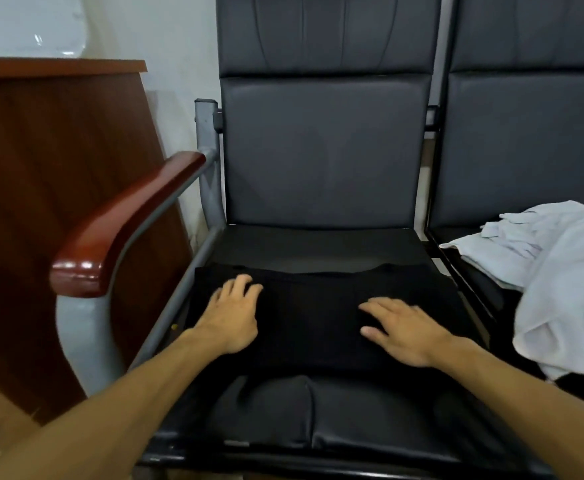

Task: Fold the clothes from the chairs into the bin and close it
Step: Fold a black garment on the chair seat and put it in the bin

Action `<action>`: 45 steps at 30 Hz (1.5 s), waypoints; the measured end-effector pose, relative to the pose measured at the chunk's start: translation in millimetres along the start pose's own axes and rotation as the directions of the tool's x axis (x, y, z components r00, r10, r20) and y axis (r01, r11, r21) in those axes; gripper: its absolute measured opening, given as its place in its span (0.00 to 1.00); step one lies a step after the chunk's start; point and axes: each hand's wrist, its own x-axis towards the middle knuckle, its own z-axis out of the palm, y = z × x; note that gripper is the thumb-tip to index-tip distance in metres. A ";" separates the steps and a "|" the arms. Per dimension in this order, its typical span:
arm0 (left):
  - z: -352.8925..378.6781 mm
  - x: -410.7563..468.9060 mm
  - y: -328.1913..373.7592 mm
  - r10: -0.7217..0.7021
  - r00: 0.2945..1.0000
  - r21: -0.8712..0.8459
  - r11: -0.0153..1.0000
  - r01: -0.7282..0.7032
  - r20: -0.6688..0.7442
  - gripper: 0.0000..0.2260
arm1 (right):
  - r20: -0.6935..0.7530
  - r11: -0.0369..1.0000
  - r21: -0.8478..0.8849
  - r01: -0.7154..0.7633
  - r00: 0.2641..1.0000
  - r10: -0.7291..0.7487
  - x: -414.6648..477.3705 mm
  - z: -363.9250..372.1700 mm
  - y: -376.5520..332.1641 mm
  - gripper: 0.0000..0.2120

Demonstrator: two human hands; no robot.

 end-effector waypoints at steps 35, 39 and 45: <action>-12.6 -63.0 -3.2 -0.504 0.852 -0.283 0.805 0.522 0.138 0.17 | 0.084 0.996 0.079 0.042 0.995 -0.049 -63.0 -6.1 -22.4 0.15; -21.6 -53.3 10.8 -0.553 0.774 -0.662 0.460 0.592 0.308 0.05 | -0.066 0.998 0.035 0.048 0.997 -0.046 -74.5 -11.2 -14.6 0.13; -47.7 -57.4 43.3 -0.349 0.749 -0.826 -0.194 0.530 0.563 0.09 | -0.226 0.996 0.090 -0.005 0.974 0.026 -89.6 -18.3 14.0 0.11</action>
